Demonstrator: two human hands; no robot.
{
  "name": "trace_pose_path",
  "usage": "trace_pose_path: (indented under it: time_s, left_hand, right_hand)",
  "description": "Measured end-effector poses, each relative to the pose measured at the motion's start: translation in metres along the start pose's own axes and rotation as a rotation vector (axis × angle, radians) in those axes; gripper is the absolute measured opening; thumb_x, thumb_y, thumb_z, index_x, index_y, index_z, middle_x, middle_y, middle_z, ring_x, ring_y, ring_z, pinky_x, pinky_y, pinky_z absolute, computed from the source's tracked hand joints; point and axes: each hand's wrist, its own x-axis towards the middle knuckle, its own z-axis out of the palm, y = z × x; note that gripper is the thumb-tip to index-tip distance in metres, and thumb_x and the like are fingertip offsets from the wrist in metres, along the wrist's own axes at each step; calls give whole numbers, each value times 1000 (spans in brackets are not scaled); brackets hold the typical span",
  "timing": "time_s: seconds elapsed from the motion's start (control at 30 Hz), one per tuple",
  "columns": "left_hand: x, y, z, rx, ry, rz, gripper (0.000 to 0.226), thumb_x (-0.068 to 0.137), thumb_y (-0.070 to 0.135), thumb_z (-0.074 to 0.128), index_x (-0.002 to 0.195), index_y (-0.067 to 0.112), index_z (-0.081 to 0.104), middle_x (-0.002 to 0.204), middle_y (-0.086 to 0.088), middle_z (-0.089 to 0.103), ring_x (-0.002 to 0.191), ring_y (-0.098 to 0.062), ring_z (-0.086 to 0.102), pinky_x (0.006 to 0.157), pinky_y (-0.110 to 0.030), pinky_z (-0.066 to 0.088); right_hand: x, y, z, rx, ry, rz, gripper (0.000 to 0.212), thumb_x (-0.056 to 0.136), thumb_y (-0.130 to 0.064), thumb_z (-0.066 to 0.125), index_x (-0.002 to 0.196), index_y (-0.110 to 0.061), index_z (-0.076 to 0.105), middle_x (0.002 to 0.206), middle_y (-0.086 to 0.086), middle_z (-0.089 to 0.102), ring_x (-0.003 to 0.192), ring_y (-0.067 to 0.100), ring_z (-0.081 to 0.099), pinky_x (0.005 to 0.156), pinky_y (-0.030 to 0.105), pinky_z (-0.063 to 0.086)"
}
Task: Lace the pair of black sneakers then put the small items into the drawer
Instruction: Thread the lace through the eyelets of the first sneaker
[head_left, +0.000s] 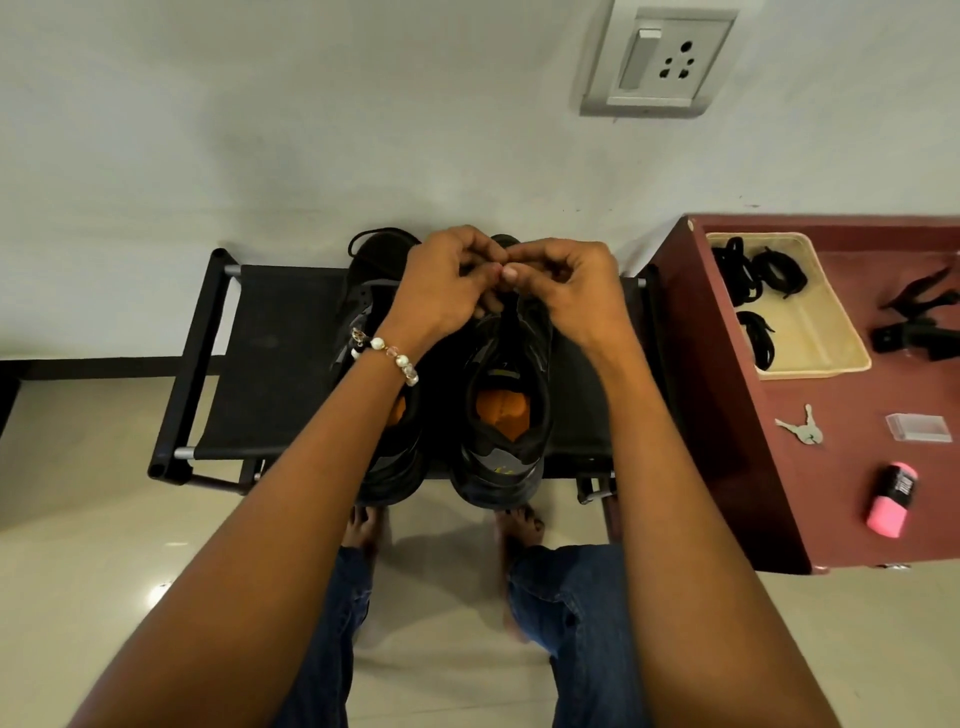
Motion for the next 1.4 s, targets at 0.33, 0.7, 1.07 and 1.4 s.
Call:
trace_pose_path:
  time_s: [0.33, 0.7, 1.07, 1.4]
  left_hand:
    - [7, -8, -10, -10, 12, -79, 14, 93, 5, 60, 100, 8, 71, 78, -4, 72, 64, -10, 67, 63, -19, 52]
    - [-2, -4, 3, -95, 79, -187, 19, 90, 20, 67, 106, 9, 65, 79, -11, 73, 66, -24, 72, 59, -31, 57]
    - [-15, -5, 14, 256, 50, -351, 59, 67, 30, 87, 118, 8, 65, 111, -7, 65, 98, -19, 63, 86, -32, 55]
    - [-17, -9, 14, 104, 138, -382, 41, 76, 20, 79, 115, 11, 70, 111, -7, 68, 94, -13, 64, 71, -16, 48]
  right_hand:
    - [2, 8, -20, -344, 133, 85, 17, 87, -15, 71, 105, -15, 74, 94, -3, 71, 83, 7, 62, 88, 32, 54]
    - [3, 0, 9, -159, 4, 3, 17, 81, -10, 77, 98, -11, 77, 86, 1, 75, 78, 4, 69, 78, 20, 56]
    - [7, 9, 14, -433, 16, 117, 22, 80, -6, 77, 102, -6, 75, 88, 9, 73, 79, 11, 64, 85, 24, 54]
    - [8, 17, 28, -461, 58, 223, 2, 82, -13, 76, 82, -11, 76, 78, 4, 69, 84, 17, 67, 79, 28, 55]
